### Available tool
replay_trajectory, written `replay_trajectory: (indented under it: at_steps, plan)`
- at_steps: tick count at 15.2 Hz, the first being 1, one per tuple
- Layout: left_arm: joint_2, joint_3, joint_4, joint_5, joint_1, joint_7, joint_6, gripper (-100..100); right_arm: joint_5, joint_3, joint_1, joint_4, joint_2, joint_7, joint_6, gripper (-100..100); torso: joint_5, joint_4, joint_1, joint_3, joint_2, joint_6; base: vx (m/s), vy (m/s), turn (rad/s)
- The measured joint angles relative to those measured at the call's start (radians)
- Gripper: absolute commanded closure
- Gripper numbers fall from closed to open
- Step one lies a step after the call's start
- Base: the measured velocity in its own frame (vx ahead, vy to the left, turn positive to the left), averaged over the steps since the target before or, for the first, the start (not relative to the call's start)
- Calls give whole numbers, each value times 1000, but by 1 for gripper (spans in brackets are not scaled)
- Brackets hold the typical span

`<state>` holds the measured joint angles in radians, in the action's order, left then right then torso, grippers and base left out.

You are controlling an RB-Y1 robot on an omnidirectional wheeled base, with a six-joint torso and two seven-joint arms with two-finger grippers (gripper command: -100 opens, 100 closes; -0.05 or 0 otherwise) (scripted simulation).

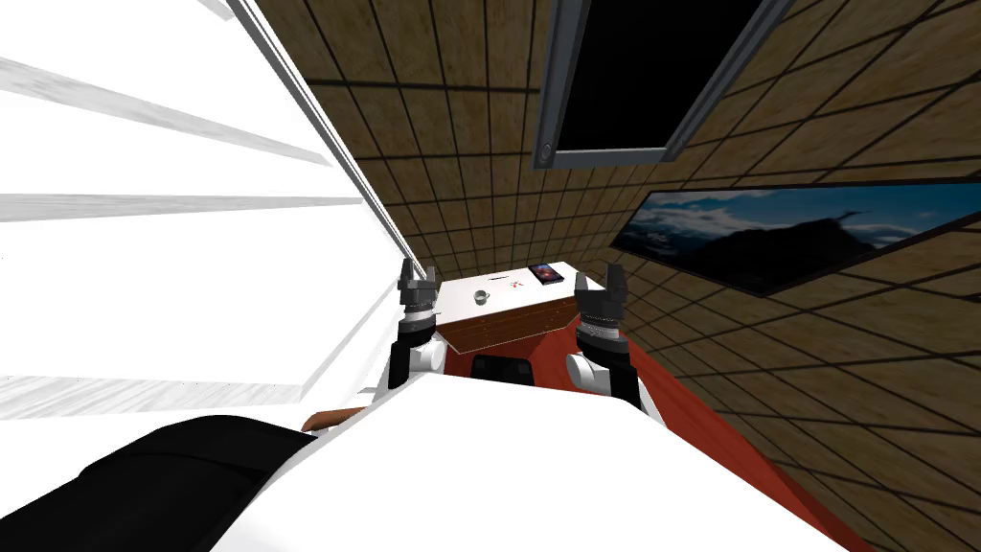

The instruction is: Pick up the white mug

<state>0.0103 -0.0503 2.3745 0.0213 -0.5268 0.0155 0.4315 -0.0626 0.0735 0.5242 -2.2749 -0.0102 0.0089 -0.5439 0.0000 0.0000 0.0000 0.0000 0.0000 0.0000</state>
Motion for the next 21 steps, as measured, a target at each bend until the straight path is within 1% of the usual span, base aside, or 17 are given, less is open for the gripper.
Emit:
replay_trajectory:
  at_steps: [1,4,7,8,10,12,13,16,19,20,21]
  plan:
    - [11,-1,-3,3,-1,0,-1,-100,0,0,0,0,0,0,0,0,0,0,0,0,0,0,3,-6,-71]
    - [70,-3,-11,21,2,-3,-27,-100,0,0,0,0,0,0,0,0,0,0,0,0,0,0,6,-6,-81]
    - [126,-12,-26,43,4,-11,-58,-100,0,0,0,0,0,0,0,0,0,0,0,0,-1,0,8,-9,-99]
    - [150,-12,-33,54,3,-11,-68,-100,0,0,0,0,0,0,0,0,0,0,0,0,-1,0,12,-10,-183]
    - [188,-25,-51,72,3,-20,-93,-100,0,0,0,0,0,0,0,0,0,0,0,-1,-1,0,12,-8,-118]
    - [228,-28,-68,93,7,-25,-116,-100,0,0,0,0,0,0,0,0,0,0,0,-1,-1,0,13,-8,-103]
    - [249,-31,-69,105,6,-28,-134,-100,0,0,0,0,0,0,0,0,0,0,0,-1,-1,0,12,-6,-95]
    - [301,-41,-99,135,16,-38,-175,-100,0,0,0,0,0,0,0,0,0,0,0,-1,-1,0,13,-6,-138]
    - [366,-46,-123,175,16,-45,-220,-100,0,0,0,0,0,0,0,0,0,0,0,-1,-1,0,15,-4,-130]
    - [381,-50,-128,185,20,-48,-238,-100,0,0,0,0,0,0,0,0,0,0,0,-1,-1,0,17,-5,-154]
    - [401,-57,-147,198,27,-53,-254,-100,0,0,0,0,0,0,0,0,0,0,0,-1,-2,1,17,-3,-135]
